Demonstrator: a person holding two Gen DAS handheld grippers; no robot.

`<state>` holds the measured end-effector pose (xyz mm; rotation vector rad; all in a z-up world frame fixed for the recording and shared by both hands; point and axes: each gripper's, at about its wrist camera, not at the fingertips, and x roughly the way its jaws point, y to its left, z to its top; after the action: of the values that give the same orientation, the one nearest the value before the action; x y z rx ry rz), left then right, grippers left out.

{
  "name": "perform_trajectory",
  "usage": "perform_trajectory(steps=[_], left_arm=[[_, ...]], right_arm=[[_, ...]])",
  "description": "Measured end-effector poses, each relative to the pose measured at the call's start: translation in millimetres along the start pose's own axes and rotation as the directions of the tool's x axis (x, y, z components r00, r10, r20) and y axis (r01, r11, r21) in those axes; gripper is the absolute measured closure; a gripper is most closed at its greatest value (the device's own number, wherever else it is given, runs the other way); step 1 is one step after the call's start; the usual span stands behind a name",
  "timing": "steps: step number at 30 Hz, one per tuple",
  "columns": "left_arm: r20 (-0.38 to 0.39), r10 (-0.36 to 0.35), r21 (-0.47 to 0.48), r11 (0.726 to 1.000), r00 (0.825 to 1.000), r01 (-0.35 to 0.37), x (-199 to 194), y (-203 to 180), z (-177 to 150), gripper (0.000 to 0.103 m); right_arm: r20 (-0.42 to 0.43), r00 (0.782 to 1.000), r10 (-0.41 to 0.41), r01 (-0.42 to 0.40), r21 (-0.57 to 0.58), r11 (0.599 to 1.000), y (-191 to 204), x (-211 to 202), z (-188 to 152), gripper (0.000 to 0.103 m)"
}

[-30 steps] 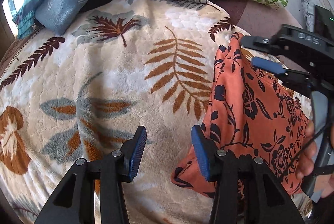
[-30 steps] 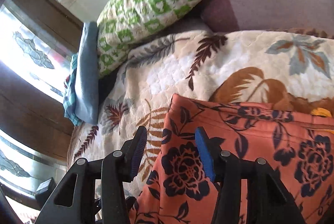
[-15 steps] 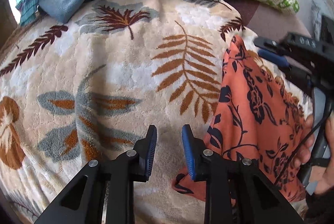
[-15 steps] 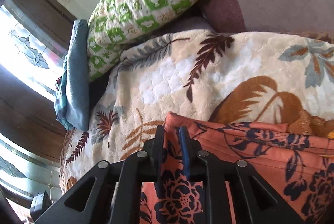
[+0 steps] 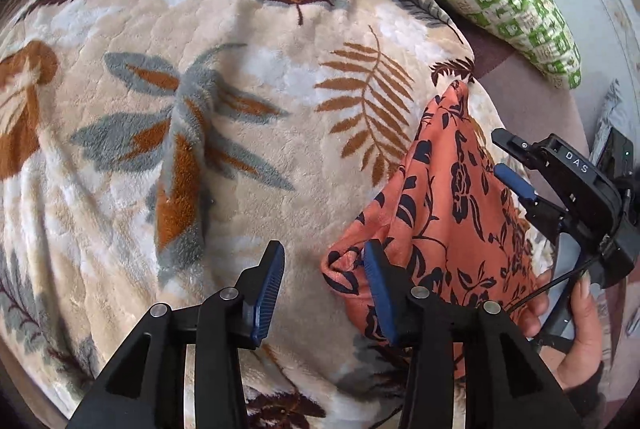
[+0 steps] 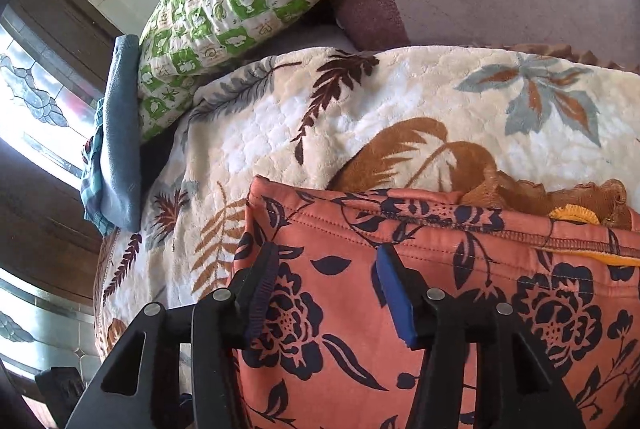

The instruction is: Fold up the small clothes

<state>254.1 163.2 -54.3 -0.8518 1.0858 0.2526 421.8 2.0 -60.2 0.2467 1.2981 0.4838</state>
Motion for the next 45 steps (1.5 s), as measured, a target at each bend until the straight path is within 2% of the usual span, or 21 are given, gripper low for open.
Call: perform_trajectory(steps=[2,5,9,12,14,16,19,21,23,25,27,29,31,33,34,35,36,38,40,42,45], left_arm=[[0.003,-0.024,-0.056,0.998,1.0,0.024,-9.1,7.4,-8.0,0.06],[0.006,-0.012,-0.048,0.999,1.0,0.012,-17.4,5.2,-17.2,0.06],[-0.061,-0.035,-0.115,0.993,0.997,0.028,-8.3,15.4,-19.5,0.059],[-0.099,-0.059,-0.149,0.988,0.993,0.044,6.9,20.6,-13.6,0.058],[-0.083,-0.071,-0.138,0.989,0.994,0.059,11.0,17.7,-8.1,0.055],[-0.067,-0.091,-0.105,0.991,0.994,0.084,14.2,11.0,-4.7,0.046],[-0.064,-0.128,-0.065,0.99,0.99,0.124,21.7,3.6,-4.4,0.047],[-0.088,-0.161,-0.05,0.986,0.983,0.157,27.0,1.4,-3.9,0.048],[-0.124,-0.174,-0.067,0.984,0.977,0.166,28.2,5.8,-5.7,0.061],[-0.168,-0.188,-0.123,0.978,0.968,0.169,25.4,15.3,-8.9,0.063],[-0.144,-0.162,-0.11,0.983,0.976,0.146,20.2,16.9,-9.4,0.063],[-0.171,-0.17,-0.076,0.984,0.971,0.159,26.2,11.3,-7.6,0.058],[-0.193,-0.185,-0.05,0.983,0.963,0.179,32.5,5.3,-7.4,0.058],[-0.174,-0.207,-0.009,0.978,0.963,0.209,36.9,-0.7,-2.9,0.059],[-0.17,-0.206,0.013,0.977,0.964,0.211,40.4,-3.1,-0.3,0.067],[-0.167,-0.204,0.026,0.977,0.965,0.211,44.1,-4.5,1.4,0.086],[-0.173,-0.207,0.033,0.976,0.963,0.215,48.7,-4.0,3.9,0.09],[-0.181,-0.228,0.011,0.972,0.957,0.234,53.3,-0.5,5.8,0.092],[-0.153,-0.23,0.055,0.969,0.961,0.24,47.2,-5.9,4.9,0.094],[-0.097,-0.225,0.138,0.962,0.97,0.237,32.5,-19.3,0.7,0.094],[0.018,-0.222,0.307,0.929,0.975,0.206,3.0,-47.9,-19.6,0.094]], right_arm=[[-0.011,1.0,-0.003,0.003,-0.042,0.999,14.9,8.3,2.6,0.047],[-0.043,0.999,-0.017,0.013,-0.094,0.996,35.9,22.8,3.2,0.044],[-0.092,0.99,-0.105,0.087,-0.183,0.979,59.2,45.5,2.4,0.043],[-0.099,0.981,-0.165,0.139,-0.228,0.964,70.2,59.2,3.0,0.035],[-0.118,0.973,-0.196,0.162,-0.25,0.954,74.6,69.3,1.3,0.028],[-0.135,0.955,-0.264,0.214,-0.302,0.929,78.7,82.1,-2.6,0.026],[-0.097,0.931,-0.351,0.281,-0.42,0.863,88.6,91.2,-11.6,0.025],[-0.08,0.933,-0.351,0.283,-0.439,0.853,86.8,88.3,-14.8,0.029],[-0.088,0.941,-0.328,0.265,-0.413,0.871,79.5,81.7,-14.2,0.033],[-0.107,0.948,-0.299,0.24,-0.373,0.896,69.9,74.3,-11.7,0.034],[-0.123,0.951,-0.282,0.225,-0.346,0.911,60.9,68.6,-9.1,0.034],[-0.127,0.953,-0.276,0.222,-0.332,0.917,57.6,66.7,-8.1,0.033],[-0.122,0.948,-0.295,0.238,-0.347,0.907,57.7,68.5,-7.6,0.032],[-0.107,0.94,-0.325,0.263,-0.379,0.887,62.3,73.2,-7.4,0.031],[-0.088,0.935,-0.343,0.282,-0.401,0.872,64.8,73.6,-7.6,0.035],[-0.068,0.934,-0.35,0.291,-0.423,0.858,67.8,74.6,-6.9,0.038],[-0.052,0.934,-0.352,0.295,-0.441,0.848,72.3,72.4,-9.2,0.049],[-0.046,0.943,-0.329,0.276,-0.445,0.852,68.9,64.6,-9.2,0.063],[-0.039,0.954,-0.299,0.253,-0.432,0.865,61.4,47.2,-8.7,0.084],[-0.005,0.964,-0.268,0.241,-0.416,0.877,54.1,24.4,-8.3,0.088],[0.045,0.976,-0.212,0.213,-0.365,0.906,40.1,-12.4,-5.4,0.09]])
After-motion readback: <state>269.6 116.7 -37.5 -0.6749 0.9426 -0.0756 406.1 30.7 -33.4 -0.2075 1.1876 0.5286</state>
